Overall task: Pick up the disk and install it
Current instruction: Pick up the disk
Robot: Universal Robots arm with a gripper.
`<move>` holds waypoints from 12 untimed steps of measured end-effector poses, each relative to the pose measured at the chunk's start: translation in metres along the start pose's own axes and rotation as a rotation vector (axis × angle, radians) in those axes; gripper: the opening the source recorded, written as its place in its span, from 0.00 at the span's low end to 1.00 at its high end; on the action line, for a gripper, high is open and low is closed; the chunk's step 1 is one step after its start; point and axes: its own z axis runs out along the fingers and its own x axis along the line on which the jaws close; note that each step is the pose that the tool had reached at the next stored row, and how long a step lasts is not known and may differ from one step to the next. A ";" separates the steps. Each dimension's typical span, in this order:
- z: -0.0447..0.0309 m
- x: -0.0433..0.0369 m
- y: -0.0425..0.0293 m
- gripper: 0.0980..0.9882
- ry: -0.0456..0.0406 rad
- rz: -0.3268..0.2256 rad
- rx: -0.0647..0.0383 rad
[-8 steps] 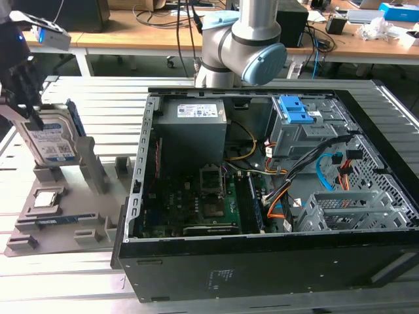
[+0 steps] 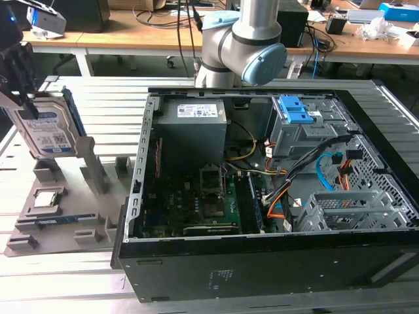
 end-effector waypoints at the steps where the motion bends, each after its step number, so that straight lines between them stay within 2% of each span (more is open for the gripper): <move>1: -0.0013 0.0000 0.0000 0.30 0.0001 0.000 0.000; 12: -0.0137 -0.0004 0.0002 0.30 0.0004 0.000 0.004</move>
